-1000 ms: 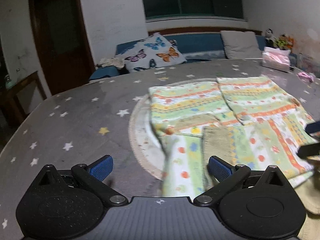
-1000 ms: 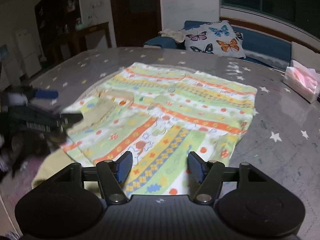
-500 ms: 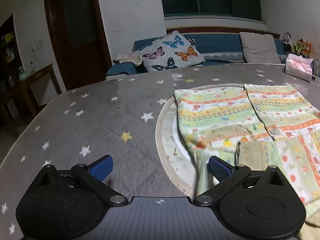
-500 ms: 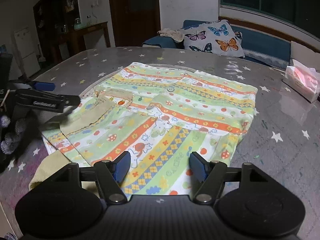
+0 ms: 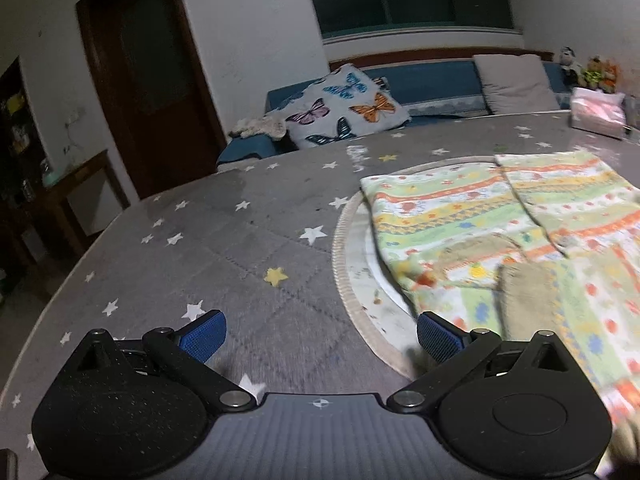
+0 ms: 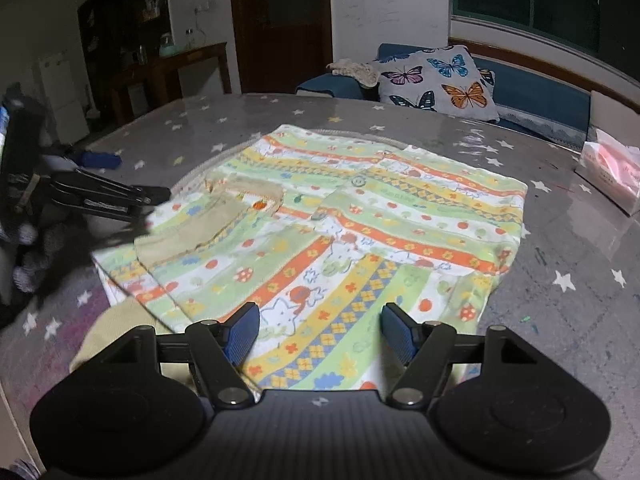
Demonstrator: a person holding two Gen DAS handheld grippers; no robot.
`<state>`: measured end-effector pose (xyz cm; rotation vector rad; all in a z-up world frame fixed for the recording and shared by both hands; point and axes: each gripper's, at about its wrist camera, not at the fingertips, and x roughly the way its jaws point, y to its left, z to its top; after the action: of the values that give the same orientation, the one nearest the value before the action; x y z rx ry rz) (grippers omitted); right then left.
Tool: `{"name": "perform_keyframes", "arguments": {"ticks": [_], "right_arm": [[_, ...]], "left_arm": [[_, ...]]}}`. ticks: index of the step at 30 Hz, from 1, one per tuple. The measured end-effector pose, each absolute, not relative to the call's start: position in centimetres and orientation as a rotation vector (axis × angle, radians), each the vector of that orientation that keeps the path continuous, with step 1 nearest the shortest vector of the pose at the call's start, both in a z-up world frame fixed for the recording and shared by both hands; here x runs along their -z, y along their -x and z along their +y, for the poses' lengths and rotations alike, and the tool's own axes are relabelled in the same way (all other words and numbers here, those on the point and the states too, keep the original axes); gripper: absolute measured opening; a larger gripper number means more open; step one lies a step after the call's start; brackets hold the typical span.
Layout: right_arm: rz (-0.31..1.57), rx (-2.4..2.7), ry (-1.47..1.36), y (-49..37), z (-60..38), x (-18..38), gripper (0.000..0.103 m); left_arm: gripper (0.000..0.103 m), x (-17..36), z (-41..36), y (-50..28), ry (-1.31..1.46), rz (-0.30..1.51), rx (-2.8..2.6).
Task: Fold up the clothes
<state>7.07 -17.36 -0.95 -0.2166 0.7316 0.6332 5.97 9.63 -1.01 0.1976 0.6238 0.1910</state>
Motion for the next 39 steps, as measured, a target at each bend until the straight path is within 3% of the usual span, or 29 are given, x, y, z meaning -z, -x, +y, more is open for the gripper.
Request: {"name": "perform_keyframes", "arguments": {"ticks": [15,17,23,26,28,31,33,39], "right_arm": [[0.69,-0.668,0.285,-3.8,-17.8,0.2,0.071],[0.691,-0.66,0.276,-3.6,-18.6,-0.1,0.071],[0.699,-0.646,0.301,-2.6,-20.0,-0.7,0.071],[0.699,-0.649,0.33,-1.9,-20.4,-0.9,0.071],[0.7,-0.659,0.349,-1.4,-20.6,-1.0,0.07],[0.696,-0.683,0.385,-0.7,-20.6,-0.9,0.07],[0.685,-0.704,0.414,-0.4,-20.3,-0.9,0.07],[0.612,-0.748,0.52,0.2,-18.3,-0.2,0.069]], "left_arm": [[0.102,1.7,2.4,4.6,-0.663,0.455,0.173],[0.098,2.1,1.5,5.0,-0.687,0.436,0.227],[0.079,3.2,-1.1,5.5,-0.731,0.385,0.378],[0.061,3.3,-1.8,4.8,-0.688,0.392,0.422],[0.041,3.2,-2.1,4.3,-0.657,0.402,0.454],[0.019,2.6,-2.0,3.6,-0.597,0.419,0.469],[0.013,1.7,-1.5,2.8,-0.543,0.436,0.462],[0.009,-0.9,-0.6,0.2,-0.405,0.456,0.441]]}}
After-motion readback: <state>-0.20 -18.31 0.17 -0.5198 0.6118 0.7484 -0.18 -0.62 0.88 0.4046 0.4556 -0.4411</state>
